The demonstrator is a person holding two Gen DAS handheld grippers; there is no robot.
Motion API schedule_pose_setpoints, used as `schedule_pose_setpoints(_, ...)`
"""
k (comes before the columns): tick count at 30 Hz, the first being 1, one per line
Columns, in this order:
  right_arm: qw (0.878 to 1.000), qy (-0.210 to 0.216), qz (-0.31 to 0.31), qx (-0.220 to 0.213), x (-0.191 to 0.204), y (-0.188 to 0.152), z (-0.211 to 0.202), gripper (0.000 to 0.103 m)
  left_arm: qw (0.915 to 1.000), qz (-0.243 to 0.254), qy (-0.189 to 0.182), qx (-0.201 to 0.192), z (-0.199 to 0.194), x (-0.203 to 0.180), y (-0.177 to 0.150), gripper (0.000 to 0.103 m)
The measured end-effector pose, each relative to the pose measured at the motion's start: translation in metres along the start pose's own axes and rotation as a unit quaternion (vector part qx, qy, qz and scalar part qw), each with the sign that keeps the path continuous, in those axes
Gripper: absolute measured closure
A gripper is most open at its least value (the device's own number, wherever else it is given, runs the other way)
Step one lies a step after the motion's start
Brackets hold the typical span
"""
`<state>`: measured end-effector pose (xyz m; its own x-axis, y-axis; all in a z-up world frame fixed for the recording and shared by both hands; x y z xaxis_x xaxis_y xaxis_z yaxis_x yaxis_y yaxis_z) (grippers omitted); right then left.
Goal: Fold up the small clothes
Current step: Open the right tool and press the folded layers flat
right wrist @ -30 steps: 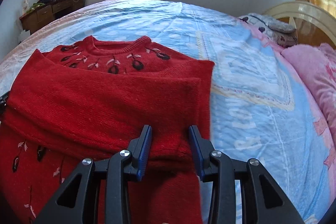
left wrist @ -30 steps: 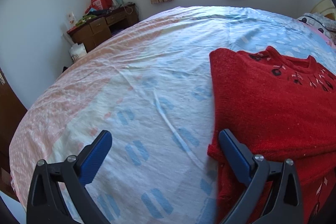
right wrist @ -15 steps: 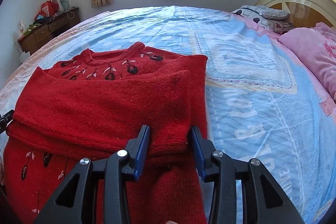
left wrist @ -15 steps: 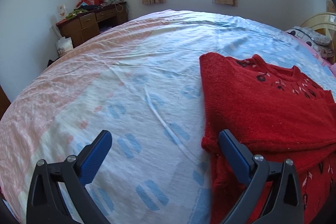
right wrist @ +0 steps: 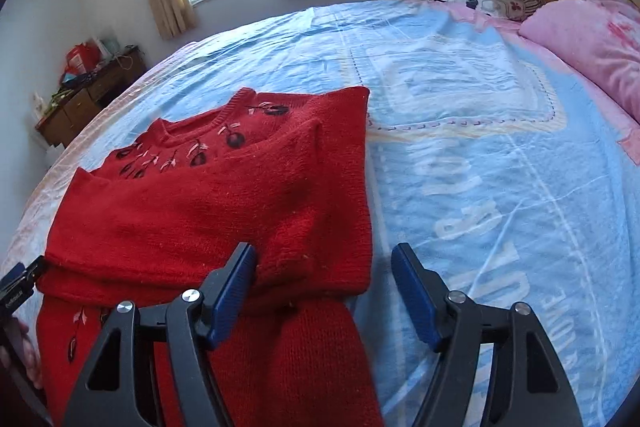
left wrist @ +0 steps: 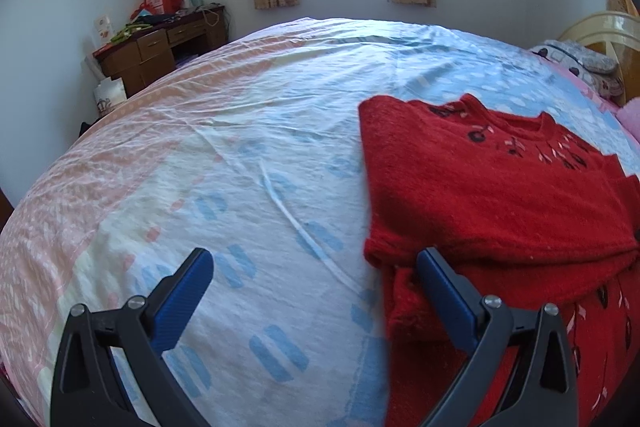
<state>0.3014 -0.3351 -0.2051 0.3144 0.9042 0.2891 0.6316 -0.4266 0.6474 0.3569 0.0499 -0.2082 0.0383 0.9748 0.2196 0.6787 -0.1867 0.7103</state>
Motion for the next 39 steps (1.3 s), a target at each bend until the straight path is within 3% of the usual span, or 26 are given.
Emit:
schedule_pose_setpoints(15, 1.000, 0.001, -0.012, -0.010, 0.001, -0.009, -0.014, 0.032, 0.9996, 0.016, -0.022, 0.004, -0.019, -0.013, -0.006, 0.000)
schedule_pose_setpoints(22, 1.000, 0.015, -0.011, -0.019, 0.006, -0.015, -0.039, 0.032, 0.9991, 0.022, -0.029, -0.024, -0.050, -0.012, 0.001, 0.000)
schedule_pose_setpoints(39, 0.998, 0.034, -0.050, 0.019, 0.025, -0.072, -0.089, 0.032, 0.9975, 0.038, -0.058, -0.016, -0.091, -0.009, -0.025, 0.000)
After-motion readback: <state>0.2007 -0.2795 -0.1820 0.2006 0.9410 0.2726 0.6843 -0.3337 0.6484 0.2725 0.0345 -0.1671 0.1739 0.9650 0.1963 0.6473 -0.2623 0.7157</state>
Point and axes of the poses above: each gripper's, at about its wrist camera, not at the fingertips, and z roughly the way its jaws point, x to its left, y to its top, the point moved 8 cm from there along z, roughly the way its jaws point, and after that the axes turned 12 degrees about z, right-handed, at the moved point
